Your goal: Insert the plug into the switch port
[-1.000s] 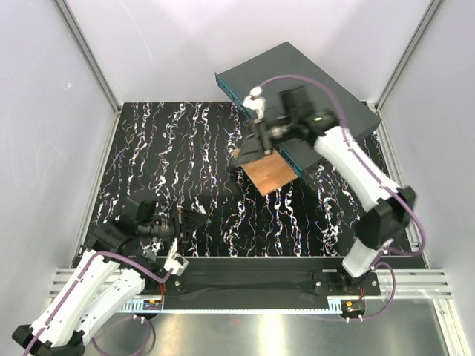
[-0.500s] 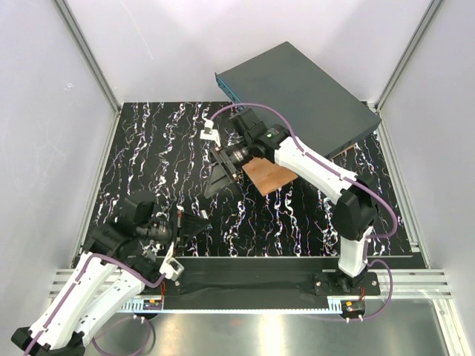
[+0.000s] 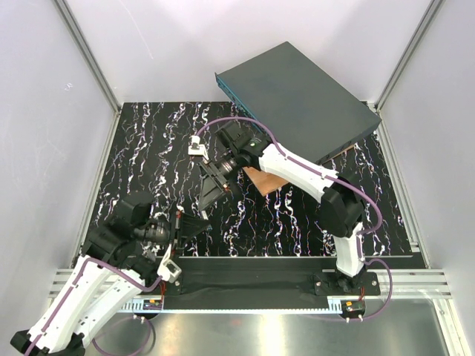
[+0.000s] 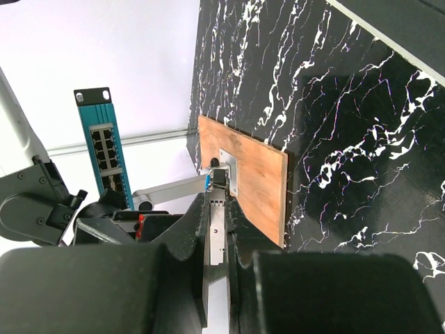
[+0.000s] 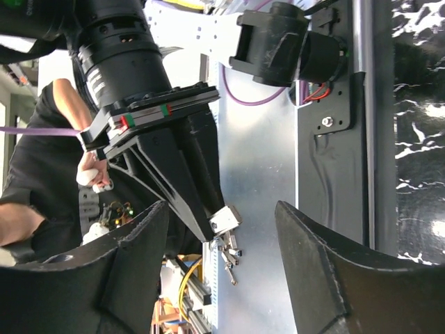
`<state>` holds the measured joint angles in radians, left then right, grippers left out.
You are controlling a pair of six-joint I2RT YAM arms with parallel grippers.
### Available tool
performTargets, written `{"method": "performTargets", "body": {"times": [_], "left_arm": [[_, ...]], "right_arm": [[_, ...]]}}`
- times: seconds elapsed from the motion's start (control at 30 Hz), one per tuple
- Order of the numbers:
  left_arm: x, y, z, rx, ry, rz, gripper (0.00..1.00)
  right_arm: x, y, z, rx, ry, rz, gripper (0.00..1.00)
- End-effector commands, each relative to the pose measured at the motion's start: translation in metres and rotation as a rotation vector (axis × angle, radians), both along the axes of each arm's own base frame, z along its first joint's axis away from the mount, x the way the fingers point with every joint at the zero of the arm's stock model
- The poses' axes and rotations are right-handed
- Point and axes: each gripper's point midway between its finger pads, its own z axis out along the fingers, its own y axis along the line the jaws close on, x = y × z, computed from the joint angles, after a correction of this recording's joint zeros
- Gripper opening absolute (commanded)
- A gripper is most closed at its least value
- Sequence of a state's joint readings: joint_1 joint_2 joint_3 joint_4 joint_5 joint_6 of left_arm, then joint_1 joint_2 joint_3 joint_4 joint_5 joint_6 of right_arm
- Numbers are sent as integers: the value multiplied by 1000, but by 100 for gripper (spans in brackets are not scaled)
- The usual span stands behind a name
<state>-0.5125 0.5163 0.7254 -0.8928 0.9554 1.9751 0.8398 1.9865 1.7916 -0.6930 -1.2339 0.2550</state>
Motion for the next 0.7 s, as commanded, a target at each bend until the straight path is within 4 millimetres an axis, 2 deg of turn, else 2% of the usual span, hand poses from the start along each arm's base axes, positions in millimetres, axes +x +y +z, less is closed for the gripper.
{"method": "performTargets", "body": {"times": [0.0, 0.17, 0.3, 0.4, 0.53, 0.67], "left_arm": [[-17, -12, 51, -90, -627, -262, 0], [-17, -11, 53, -92, -631, -262, 0], [-16, -11, 56, -97, -648, -257, 0], [-16, -12, 57, -99, -652, -258, 0], [-16, -12, 59, -101, -658, -257, 0], [-17, -11, 63, -105, -667, -259, 0]], "right_arm": [[-9, 3, 19, 82, -15, 59, 68], [-16, 2, 23, 99, 16, 93, 52], [-22, 1, 23, 102, 45, 117, 45], [-22, 2, 24, 105, 52, 122, 42], [-22, 3, 18, 84, 73, 123, 46], [-22, 3, 14, 77, 77, 127, 44]]}}
